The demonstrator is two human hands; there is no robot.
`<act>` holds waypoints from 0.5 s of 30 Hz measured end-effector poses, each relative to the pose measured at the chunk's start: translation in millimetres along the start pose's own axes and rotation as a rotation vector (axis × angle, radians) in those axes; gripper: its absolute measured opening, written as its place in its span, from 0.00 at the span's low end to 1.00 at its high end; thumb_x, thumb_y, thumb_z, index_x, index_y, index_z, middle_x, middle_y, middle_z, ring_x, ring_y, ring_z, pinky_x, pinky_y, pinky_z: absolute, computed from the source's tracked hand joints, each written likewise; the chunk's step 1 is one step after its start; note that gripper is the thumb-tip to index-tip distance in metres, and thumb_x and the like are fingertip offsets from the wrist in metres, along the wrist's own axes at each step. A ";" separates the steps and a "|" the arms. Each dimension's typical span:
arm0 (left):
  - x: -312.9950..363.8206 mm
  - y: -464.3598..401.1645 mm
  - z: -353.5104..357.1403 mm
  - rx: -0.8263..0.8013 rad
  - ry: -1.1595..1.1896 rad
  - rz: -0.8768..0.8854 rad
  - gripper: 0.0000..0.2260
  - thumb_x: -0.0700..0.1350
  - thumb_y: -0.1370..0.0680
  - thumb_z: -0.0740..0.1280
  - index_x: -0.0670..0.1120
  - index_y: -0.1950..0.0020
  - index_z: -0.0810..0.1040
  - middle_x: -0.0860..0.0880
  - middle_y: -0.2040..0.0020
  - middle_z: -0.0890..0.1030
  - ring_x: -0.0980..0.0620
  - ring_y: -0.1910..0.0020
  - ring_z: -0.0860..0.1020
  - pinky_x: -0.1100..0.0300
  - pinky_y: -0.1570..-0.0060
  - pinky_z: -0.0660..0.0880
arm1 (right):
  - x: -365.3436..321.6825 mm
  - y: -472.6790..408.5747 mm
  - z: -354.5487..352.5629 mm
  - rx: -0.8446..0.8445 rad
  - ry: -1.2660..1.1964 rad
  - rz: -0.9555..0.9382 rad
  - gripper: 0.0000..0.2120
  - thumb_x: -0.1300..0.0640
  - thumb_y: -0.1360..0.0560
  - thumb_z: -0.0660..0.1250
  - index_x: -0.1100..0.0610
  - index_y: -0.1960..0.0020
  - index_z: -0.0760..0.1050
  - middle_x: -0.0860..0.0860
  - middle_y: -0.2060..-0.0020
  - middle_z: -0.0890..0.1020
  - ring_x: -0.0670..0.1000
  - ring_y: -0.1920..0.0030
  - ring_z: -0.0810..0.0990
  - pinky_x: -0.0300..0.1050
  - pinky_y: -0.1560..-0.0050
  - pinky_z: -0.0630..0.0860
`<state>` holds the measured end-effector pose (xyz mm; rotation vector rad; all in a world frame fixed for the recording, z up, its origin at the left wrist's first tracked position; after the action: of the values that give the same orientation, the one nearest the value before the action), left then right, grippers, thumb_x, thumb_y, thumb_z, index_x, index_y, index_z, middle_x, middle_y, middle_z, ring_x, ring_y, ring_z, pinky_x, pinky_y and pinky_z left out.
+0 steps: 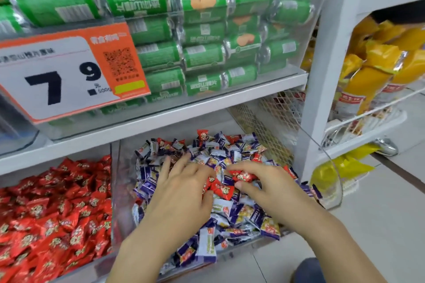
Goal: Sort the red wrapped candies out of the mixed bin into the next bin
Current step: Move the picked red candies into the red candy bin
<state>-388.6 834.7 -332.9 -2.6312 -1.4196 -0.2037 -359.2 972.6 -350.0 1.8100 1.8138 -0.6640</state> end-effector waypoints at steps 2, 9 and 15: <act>0.4 -0.8 -6.4 0.050 0.038 -0.009 0.07 0.52 0.20 0.59 0.58 0.43 0.70 0.59 0.37 0.73 0.56 0.26 0.55 0.55 0.28 0.37 | -3.7 2.1 -13.5 0.132 -0.016 -0.037 0.13 0.52 0.21 0.62 0.40 0.38 0.73 0.40 0.44 0.78 0.43 0.48 0.77 0.39 0.48 0.72; -11.6 2.7 -29.8 0.321 0.345 -0.066 0.09 0.37 0.21 0.60 0.51 0.51 0.73 0.54 0.53 0.73 0.54 0.56 0.72 0.70 0.55 0.64 | 3.2 4.3 -28.2 0.295 -0.166 0.043 0.13 0.48 0.24 0.52 0.54 0.60 0.71 0.47 0.68 0.73 0.45 0.64 0.72 0.47 0.60 0.69; -41.7 7.9 -36.1 0.357 0.331 -0.318 0.02 0.45 0.20 0.60 0.52 0.50 0.69 0.51 0.53 0.73 0.53 0.62 0.69 0.57 0.61 0.60 | -15.5 -7.7 -9.5 0.164 0.036 0.074 0.17 0.35 0.33 0.69 0.48 0.57 0.76 0.44 0.53 0.76 0.47 0.49 0.74 0.42 0.53 0.69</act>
<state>-406.5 789.5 -305.8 -1.9776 -1.5743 -0.3633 -367.0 966.9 -332.7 1.9968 1.7495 -0.7760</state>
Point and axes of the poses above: each hand's wrist, its own y-axis away from the middle knuckle, its own z-axis out of the palm, x = y × z, the point moved 8 cm from there along -y, towards the middle knuckle
